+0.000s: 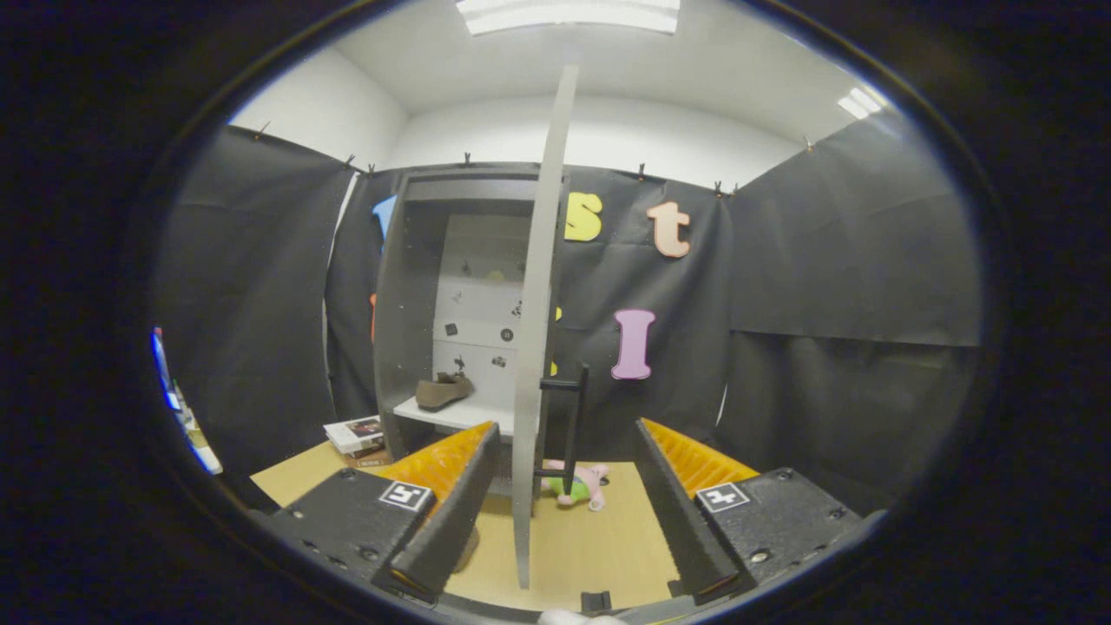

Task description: Open the shoe cabinet door, grab the shoes and put them into the shoe cabinet, then close the shoe cabinet door.

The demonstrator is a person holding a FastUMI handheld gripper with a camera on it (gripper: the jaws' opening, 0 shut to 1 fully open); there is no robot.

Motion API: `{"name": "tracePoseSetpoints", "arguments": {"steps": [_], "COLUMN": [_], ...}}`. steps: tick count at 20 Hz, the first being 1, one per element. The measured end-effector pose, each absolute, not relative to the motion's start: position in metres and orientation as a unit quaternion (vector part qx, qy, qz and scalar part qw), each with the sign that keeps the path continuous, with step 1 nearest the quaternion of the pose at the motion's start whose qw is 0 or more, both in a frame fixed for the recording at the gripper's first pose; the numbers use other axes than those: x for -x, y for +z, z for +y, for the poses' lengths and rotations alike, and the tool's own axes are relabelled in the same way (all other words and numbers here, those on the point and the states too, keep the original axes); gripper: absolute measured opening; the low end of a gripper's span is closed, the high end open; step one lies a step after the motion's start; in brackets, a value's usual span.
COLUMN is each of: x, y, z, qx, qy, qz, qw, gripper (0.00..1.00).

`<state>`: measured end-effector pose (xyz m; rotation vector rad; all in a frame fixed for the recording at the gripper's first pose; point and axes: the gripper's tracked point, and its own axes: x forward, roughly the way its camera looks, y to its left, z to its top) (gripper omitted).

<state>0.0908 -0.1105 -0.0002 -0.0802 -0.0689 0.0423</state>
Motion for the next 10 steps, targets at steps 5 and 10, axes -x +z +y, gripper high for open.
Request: {"name": "tracePoseSetpoints", "arguments": {"steps": [5,10], "x": [-0.047,-0.040], "y": [-0.011,-0.065], "z": [-0.064,-0.004], "qx": [0.044,0.030], "qy": [0.028,0.041], "qz": [-0.043,-0.001], "qw": [0.998,0.999], "gripper": [1.00,1.00]}}
